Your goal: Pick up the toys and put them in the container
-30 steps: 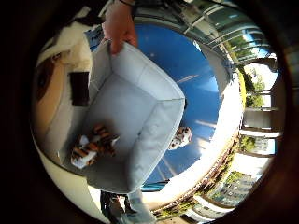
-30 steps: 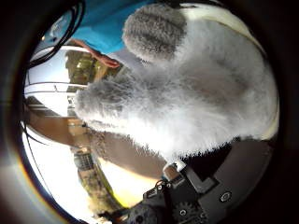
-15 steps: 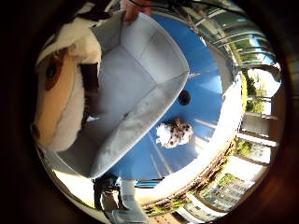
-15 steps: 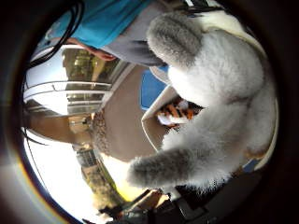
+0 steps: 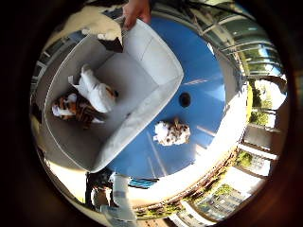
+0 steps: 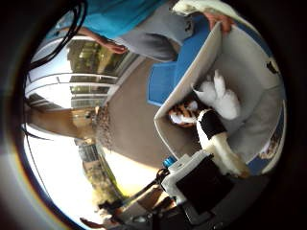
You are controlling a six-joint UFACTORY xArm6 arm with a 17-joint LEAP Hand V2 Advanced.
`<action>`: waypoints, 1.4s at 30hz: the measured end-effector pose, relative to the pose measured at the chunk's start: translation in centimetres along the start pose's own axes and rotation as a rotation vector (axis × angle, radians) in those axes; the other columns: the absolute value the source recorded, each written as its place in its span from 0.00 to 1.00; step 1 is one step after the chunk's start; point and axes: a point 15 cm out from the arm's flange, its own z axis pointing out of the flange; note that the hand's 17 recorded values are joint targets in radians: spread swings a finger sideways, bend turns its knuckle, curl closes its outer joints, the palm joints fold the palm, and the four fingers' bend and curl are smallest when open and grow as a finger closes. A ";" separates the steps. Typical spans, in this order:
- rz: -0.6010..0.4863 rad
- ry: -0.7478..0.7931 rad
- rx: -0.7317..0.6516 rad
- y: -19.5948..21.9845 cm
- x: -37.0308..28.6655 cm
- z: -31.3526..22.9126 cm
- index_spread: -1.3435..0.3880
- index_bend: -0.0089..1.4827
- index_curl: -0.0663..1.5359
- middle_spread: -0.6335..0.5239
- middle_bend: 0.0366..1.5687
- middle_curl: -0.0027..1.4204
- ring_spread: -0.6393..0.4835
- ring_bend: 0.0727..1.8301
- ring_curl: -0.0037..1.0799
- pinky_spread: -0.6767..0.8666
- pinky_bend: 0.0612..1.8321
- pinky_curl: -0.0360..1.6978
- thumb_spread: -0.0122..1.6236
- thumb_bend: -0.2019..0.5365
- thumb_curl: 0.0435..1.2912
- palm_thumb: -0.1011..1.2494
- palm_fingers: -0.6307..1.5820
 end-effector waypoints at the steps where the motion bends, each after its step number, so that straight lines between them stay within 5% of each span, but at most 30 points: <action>1: 0.006 0.003 0.008 0.7 0.4 -1.0 0.51 0.23 0.11 0.63 0.06 0.26 0.84 0.20 0.28 0.75 0.40 0.28 0.66 0.23 0.39 0.62 0.25; 16: 0.140 0.295 -0.098 14.4 17.1 -9.5 0.54 0.14 0.18 0.58 0.09 0.22 0.81 0.19 0.29 0.73 0.32 0.22 0.66 0.23 0.35 0.61 0.29; 26: 0.218 0.186 -0.254 14.7 27.2 3.6 0.56 0.12 0.19 0.58 0.08 0.22 0.78 0.16 0.29 0.68 0.25 0.19 0.68 0.23 0.33 0.60 0.28; 42: 0.164 0.104 -0.421 12.8 28.8 19.8 0.66 0.14 0.21 0.58 0.09 0.21 0.78 0.15 0.29 0.67 0.22 0.17 0.68 0.23 0.31 0.60 0.34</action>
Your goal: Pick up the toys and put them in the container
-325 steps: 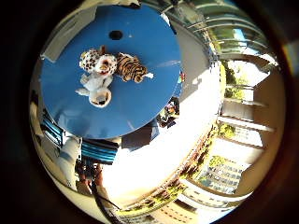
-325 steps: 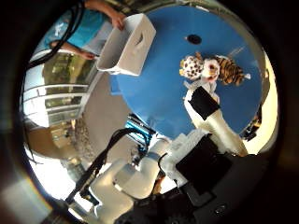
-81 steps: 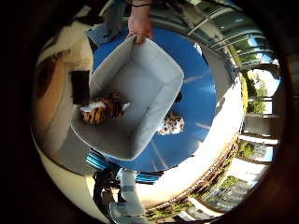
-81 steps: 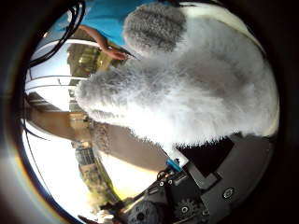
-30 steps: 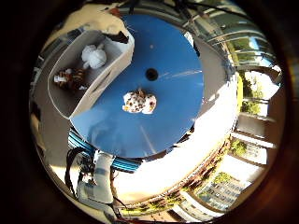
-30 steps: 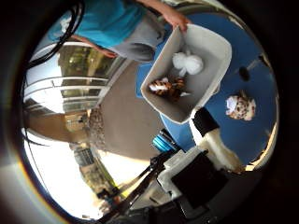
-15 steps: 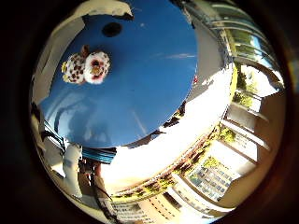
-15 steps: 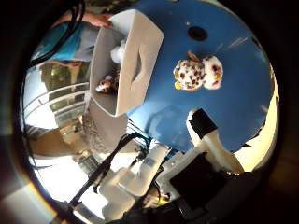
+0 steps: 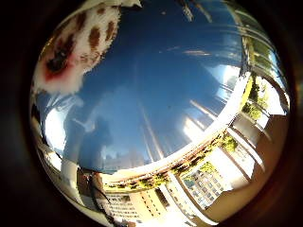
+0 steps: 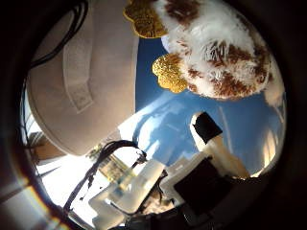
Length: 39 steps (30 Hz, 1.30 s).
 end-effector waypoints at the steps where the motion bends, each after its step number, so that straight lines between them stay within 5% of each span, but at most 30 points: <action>1: 0.004 0.004 -0.002 -0.1 0.0 0.1 0.67 0.13 0.21 0.57 0.08 0.21 0.78 0.18 0.30 0.67 0.24 0.17 0.68 0.23 0.31 0.60 0.39; 3: 0.001 0.012 -0.004 0.0 0.1 0.0 0.67 0.13 0.21 0.54 0.12 0.22 0.76 0.24 0.31 0.66 0.25 0.17 0.68 0.23 0.31 0.60 0.50; 5: -0.004 0.037 -0.006 0.2 0.4 -0.4 0.63 0.07 0.18 0.50 0.27 0.28 0.73 0.40 0.39 0.65 0.27 0.17 0.68 0.25 0.31 0.62 0.66; 9: -0.003 0.062 -0.001 1.5 0.6 -1.3 0.55 0.11 0.14 0.44 0.48 0.41 0.65 0.61 0.57 0.65 0.35 0.22 0.66 0.26 0.34 0.68 0.71; 19: 0.042 0.092 0.105 8.2 0.4 -2.9 0.36 0.27 0.09 0.37 0.68 0.59 0.52 0.68 0.71 0.60 0.69 0.41 0.66 0.26 0.44 0.78 0.76; 31: 0.079 0.141 0.155 22.1 -5.6 -10.8 0.22 0.45 0.05 0.36 0.74 0.69 0.47 0.71 0.78 0.56 0.77 0.50 0.67 0.25 0.52 0.77 0.73; 39: -0.062 0.047 0.262 24.5 -15.6 -18.1 0.17 0.53 0.03 0.37 0.75 0.72 0.45 0.72 0.81 0.54 0.78 0.53 0.68 0.25 0.55 0.76 0.71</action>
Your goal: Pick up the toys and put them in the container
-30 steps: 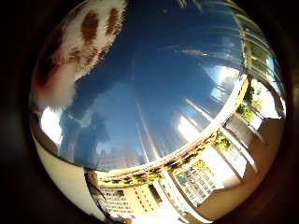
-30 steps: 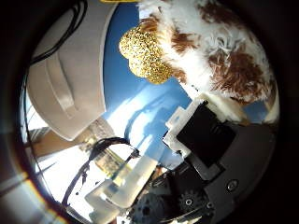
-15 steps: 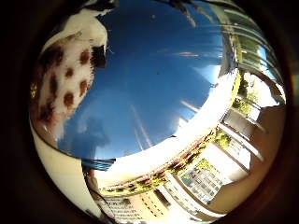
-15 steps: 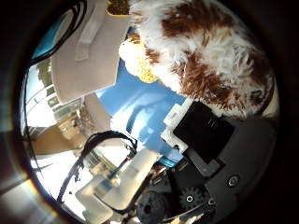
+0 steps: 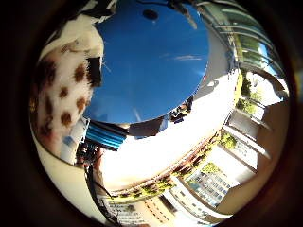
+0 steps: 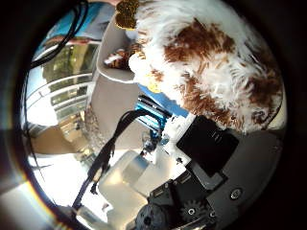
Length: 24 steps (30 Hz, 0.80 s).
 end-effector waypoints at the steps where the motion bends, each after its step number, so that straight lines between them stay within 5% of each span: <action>1: -0.022 -0.014 0.022 -0.3 -1.4 -1.3 0.16 0.53 0.03 0.37 0.75 0.72 0.45 0.72 0.81 0.54 0.78 0.53 0.68 0.25 0.55 0.76 0.71; 7: -0.077 -0.034 0.127 -4.5 -7.6 -6.7 0.14 0.57 0.03 0.38 0.76 0.74 0.45 0.73 0.82 0.53 0.79 0.55 0.68 0.25 0.57 0.75 0.71; 13: -0.117 -0.073 0.260 -13.5 -12.8 -9.3 0.13 0.60 0.03 0.38 0.77 0.74 0.44 0.73 0.83 0.53 0.79 0.56 0.68 0.26 0.59 0.75 0.70; 24: 0.002 -0.153 0.322 -28.9 -13.4 -3.3 0.12 0.64 0.03 0.38 0.78 0.75 0.44 0.74 0.84 0.52 0.79 0.58 0.66 0.25 0.62 0.76 0.70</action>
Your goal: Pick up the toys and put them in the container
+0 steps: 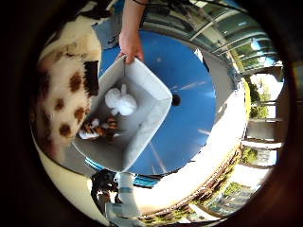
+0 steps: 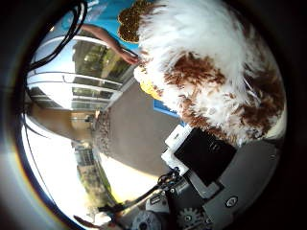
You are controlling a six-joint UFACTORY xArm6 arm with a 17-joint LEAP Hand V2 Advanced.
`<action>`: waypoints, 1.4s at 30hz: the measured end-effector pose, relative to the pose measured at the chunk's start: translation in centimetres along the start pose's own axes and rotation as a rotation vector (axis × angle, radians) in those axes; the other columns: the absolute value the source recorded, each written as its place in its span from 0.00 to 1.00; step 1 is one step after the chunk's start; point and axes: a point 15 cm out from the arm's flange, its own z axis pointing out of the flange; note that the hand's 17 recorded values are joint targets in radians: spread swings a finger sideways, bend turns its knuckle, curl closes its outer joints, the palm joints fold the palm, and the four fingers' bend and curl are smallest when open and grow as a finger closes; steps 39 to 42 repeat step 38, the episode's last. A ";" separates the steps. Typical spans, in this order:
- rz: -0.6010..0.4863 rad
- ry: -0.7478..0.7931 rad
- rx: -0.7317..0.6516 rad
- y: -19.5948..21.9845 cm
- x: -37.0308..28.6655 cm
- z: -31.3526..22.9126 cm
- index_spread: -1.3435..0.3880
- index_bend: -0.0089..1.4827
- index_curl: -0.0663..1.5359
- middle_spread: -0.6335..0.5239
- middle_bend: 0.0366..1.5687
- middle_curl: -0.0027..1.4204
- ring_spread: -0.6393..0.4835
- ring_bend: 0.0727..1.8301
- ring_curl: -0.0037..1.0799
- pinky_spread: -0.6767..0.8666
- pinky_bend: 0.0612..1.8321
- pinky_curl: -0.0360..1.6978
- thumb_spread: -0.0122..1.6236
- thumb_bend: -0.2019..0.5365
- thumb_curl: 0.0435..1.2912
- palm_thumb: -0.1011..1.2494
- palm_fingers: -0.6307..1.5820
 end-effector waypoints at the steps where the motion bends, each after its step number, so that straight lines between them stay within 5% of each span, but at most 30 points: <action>1: 0.009 0.000 -0.013 -0.3 0.3 1.0 0.11 0.65 0.03 0.38 0.78 0.75 0.44 0.74 0.84 0.52 0.79 0.58 0.66 0.25 0.62 0.76 0.70; 11: 0.011 0.005 -0.095 -0.1 -0.6 5.1 0.13 0.68 0.03 0.39 0.77 0.75 0.45 0.75 0.83 0.53 0.76 0.59 0.65 0.24 0.64 0.72 0.68; 14: 0.015 0.005 -0.132 0.7 -0.4 5.5 0.24 0.74 0.07 0.42 0.66 0.68 0.55 0.65 0.75 0.56 0.70 0.55 0.66 0.18 0.61 0.61 0.67; 15: 0.016 0.003 -0.160 1.4 -0.4 5.7 0.34 0.65 0.05 0.46 0.38 0.60 0.62 0.55 0.73 0.59 0.67 0.56 0.67 0.15 0.56 0.55 0.23; 16: 0.016 -0.002 -0.200 2.4 -0.5 6.1 0.37 0.65 0.08 0.48 0.34 0.58 0.64 0.51 0.75 0.61 0.66 0.58 0.68 0.17 0.55 0.54 0.18; 17: 0.013 -0.002 -0.238 3.2 -0.6 6.4 0.42 0.62 0.07 0.51 0.28 0.52 0.68 0.42 0.66 0.62 0.61 0.53 0.69 0.18 0.52 0.52 0.15; 19: 0.005 -0.005 -0.256 3.5 -0.8 6.7 0.47 0.52 0.06 0.54 0.19 0.44 0.74 0.31 0.50 0.66 0.52 0.45 0.69 0.20 0.47 0.50 0.16; 24: 0.001 -0.002 -0.221 2.5 -0.8 6.8 0.51 0.36 0.07 0.59 0.08 0.35 0.81 0.22 0.37 0.71 0.41 0.37 0.70 0.23 0.40 0.49 0.20; 33: 0.010 0.010 -0.064 1.5 -0.2 0.6 0.54 0.24 0.11 0.63 0.06 0.25 0.86 0.16 0.32 0.75 0.33 0.30 0.70 0.24 0.32 0.51 0.25; 38: 0.034 0.022 0.006 4.1 1.3 -6.1 0.55 0.25 0.15 0.63 0.06 0.22 0.85 0.14 0.31 0.75 0.30 0.27 0.70 0.24 0.31 0.53 0.27; 42: 0.034 0.022 0.006 4.1 1.3 -6.1 0.55 0.25 0.15 0.63 0.06 0.22 0.85 0.14 0.31 0.75 0.30 0.27 0.70 0.24 0.31 0.53 0.27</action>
